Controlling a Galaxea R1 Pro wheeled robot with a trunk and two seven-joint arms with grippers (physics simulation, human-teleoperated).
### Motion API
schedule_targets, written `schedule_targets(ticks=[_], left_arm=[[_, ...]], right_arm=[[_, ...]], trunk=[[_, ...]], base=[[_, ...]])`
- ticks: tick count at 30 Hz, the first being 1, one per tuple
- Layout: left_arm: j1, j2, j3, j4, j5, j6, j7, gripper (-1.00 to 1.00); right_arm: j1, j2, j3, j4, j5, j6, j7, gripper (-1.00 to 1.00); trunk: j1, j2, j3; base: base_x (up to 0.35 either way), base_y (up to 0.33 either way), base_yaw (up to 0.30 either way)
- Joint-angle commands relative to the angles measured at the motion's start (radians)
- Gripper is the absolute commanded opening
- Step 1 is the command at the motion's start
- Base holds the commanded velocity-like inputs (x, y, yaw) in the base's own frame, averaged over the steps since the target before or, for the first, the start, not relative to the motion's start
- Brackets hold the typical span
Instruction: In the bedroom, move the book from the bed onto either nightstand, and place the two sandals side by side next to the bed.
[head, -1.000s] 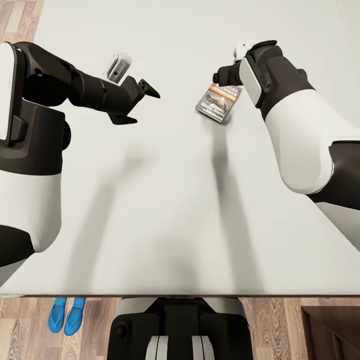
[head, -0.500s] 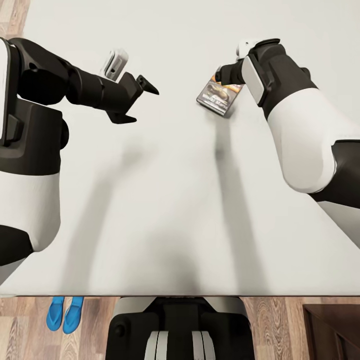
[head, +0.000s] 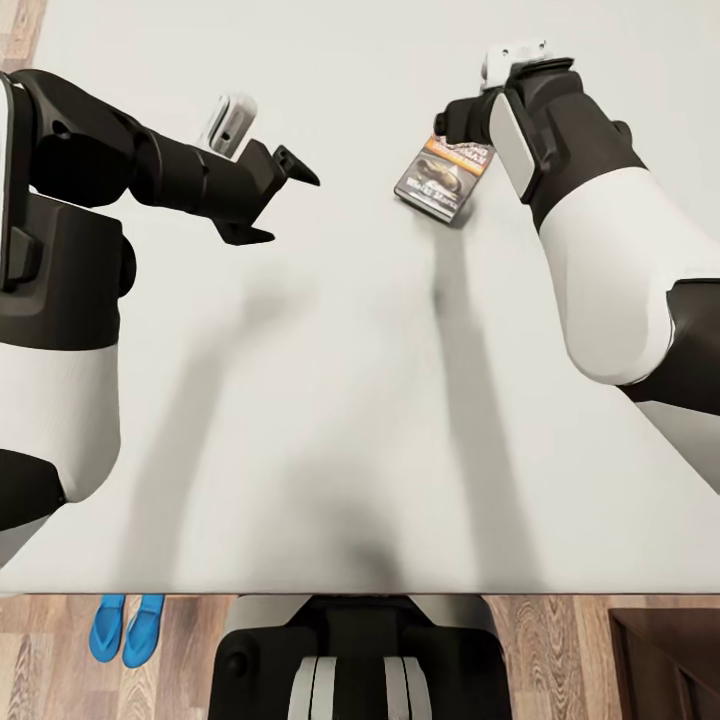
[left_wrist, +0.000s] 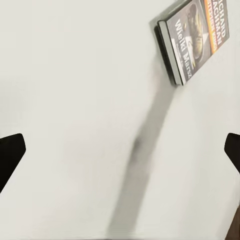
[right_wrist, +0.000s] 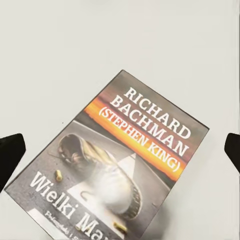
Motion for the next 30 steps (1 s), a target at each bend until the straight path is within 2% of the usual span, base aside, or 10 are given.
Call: schedule_targets(ticks=[1, 5, 11, 16, 24, 30], left_arm=[[-0.001, 0.001, -0.001, -0.001, 0.009, 0.009, 0.006, 1.00], [-0.002, 0.001, 0.000, -0.003, 0.024, 0.009, 0.006, 1.00], [-0.002, 0.001, 0.000, 0.000, 0.031, 0.009, 0.006, 1.00], [-0.003, 0.001, 0.001, 0.003, 0.034, 0.009, 0.006, 1.00], [-0.003, 0.001, 0.001, 0.005, 0.033, 0.009, 0.006, 1.00], [-0.006, 0.001, 0.001, 0.001, 0.030, 0.010, 0.006, 1.00]], right_arm=[[-0.001, 0.002, -0.008, -0.001, 0.010, -0.015, 0.002, 1.00], [-0.004, 0.002, -0.009, -0.003, 0.013, -0.057, 0.001, 1.00], [-0.015, 0.007, -0.008, -0.004, 0.015, -0.052, 0.001, 1.00], [-0.032, 0.010, -0.006, -0.014, 0.017, -0.001, 0.001, 1.00], [-0.035, 0.012, -0.003, -0.059, 0.018, 0.034, 0.002, 1.00], [-0.034, 0.011, -0.001, -0.094, 0.019, 0.071, 0.000, 1.00]], trunk=[[0.004, -0.008, -0.004], [0.019, -0.036, -0.016], [0.042, -0.078, -0.035], [0.061, -0.113, -0.051], [0.092, -0.169, -0.076], [0.092, -0.169, -0.076]], base=[[0.000, 0.000, 0.000], [0.000, 0.000, 0.000], [0.000, 0.000, 0.000], [0.000, 0.000, 0.000], [0.000, 0.000, 0.000], [0.000, 0.000, 0.000]])
